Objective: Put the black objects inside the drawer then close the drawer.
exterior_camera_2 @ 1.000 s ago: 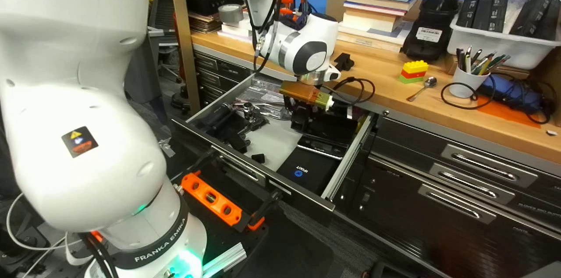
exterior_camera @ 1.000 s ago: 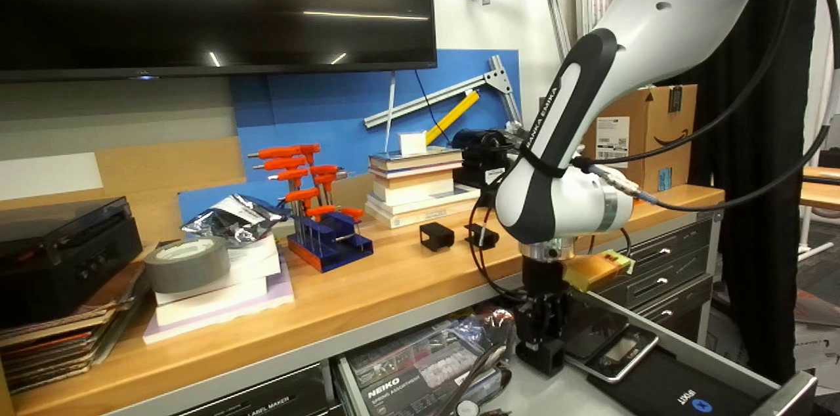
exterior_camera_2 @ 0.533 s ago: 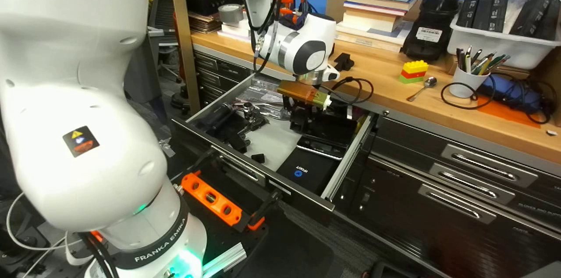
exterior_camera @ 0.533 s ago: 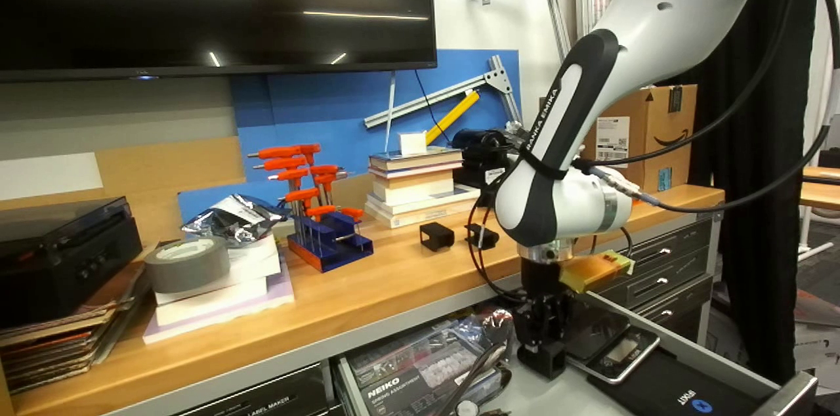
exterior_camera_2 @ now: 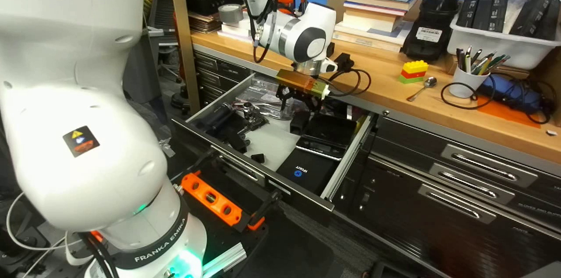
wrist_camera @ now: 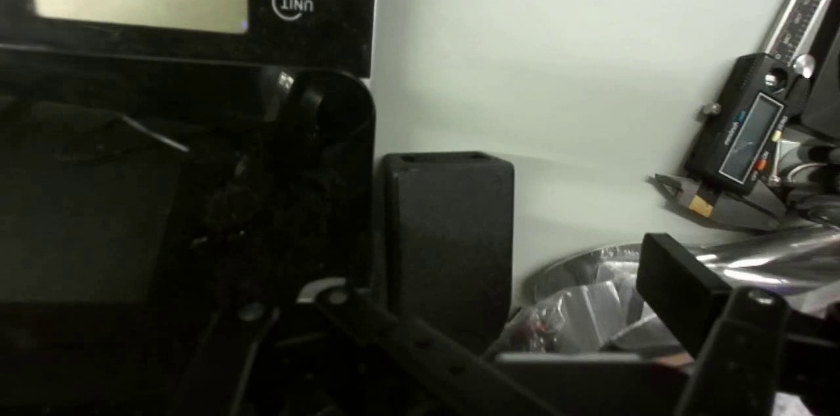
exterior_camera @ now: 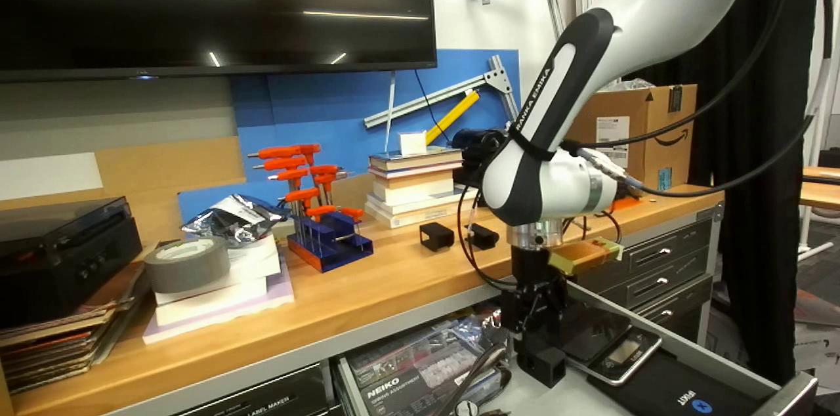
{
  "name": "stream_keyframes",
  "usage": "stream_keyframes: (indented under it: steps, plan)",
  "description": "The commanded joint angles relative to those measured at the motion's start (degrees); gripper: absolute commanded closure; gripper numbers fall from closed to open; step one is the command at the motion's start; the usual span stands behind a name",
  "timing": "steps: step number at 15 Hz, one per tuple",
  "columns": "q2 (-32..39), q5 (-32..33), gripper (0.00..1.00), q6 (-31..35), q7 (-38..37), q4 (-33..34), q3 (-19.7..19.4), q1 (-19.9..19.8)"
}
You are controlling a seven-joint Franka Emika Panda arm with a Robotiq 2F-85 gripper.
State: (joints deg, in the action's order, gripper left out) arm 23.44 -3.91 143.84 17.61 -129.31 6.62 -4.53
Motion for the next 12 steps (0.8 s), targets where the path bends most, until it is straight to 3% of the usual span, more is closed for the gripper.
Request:
stream_keyframes:
  steps: [1,6,12]
  plan:
    - [-4.76,-0.09,0.00,-5.37,-1.03,2.06,-0.22,0.87]
    - [-7.00,3.16,0.00,-8.61,-3.58,8.02,-1.74,3.02]
    - [-3.19,7.37,0.00,-11.68,-5.64,20.32,-3.23,4.57]
